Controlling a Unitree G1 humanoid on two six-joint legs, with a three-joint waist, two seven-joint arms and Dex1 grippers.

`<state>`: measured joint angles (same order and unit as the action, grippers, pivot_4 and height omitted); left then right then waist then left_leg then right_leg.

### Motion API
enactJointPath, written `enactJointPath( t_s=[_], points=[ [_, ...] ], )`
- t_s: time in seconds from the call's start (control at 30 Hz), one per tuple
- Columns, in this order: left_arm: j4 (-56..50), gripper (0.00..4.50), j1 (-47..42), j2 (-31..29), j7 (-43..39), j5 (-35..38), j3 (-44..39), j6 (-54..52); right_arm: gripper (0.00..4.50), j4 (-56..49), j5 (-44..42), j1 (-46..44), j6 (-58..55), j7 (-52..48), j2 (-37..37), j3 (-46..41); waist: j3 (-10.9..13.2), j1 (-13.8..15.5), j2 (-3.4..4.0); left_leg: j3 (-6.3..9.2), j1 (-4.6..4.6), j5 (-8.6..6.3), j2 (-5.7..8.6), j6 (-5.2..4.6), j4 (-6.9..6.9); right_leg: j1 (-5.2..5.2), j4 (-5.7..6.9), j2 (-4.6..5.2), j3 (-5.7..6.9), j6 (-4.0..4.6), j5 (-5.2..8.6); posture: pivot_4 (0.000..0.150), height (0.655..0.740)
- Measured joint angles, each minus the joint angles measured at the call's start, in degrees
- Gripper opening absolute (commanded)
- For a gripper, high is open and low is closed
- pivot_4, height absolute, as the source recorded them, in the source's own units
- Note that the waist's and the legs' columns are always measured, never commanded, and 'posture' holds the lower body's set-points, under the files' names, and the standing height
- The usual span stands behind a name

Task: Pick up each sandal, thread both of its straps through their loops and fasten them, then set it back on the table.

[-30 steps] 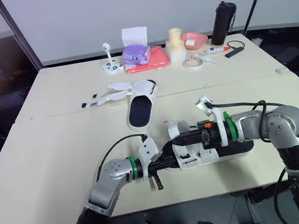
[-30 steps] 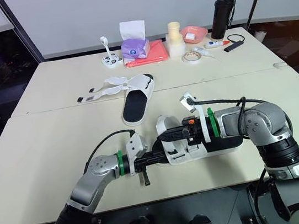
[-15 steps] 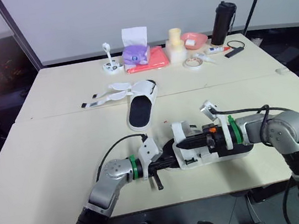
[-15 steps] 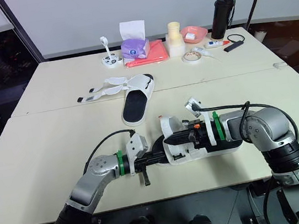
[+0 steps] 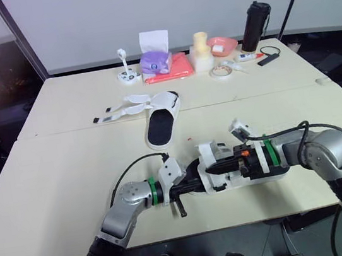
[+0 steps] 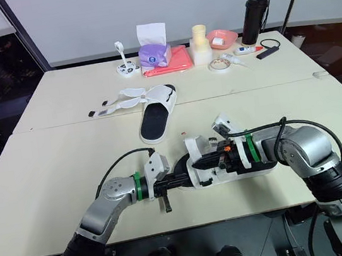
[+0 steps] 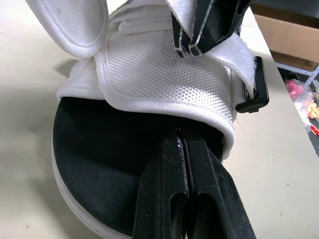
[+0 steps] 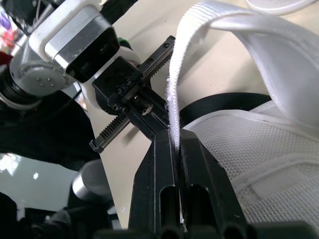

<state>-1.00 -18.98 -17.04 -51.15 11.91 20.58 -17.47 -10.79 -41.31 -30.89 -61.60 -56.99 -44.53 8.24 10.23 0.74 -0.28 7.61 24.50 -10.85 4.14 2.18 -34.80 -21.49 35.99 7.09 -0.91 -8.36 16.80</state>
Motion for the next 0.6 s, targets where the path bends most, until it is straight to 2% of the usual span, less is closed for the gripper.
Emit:
enactJointPath(
  t_s=[0.6],
  points=[
    [0.9, 0.0, 0.1, 0.2, -0.1, 0.0, 0.0, 0.8, 0.06, -11.1, 11.5, 5.2, 11.6, -2.0, -6.2, 6.8, 0.0, 0.0, 0.0, 0.01, -0.01, 0.0, -0.01, 0.01, -0.01, 0.04, -0.03, 0.01, 0.0, -0.01, 0.01, 0.15, 0.74]
  ],
)
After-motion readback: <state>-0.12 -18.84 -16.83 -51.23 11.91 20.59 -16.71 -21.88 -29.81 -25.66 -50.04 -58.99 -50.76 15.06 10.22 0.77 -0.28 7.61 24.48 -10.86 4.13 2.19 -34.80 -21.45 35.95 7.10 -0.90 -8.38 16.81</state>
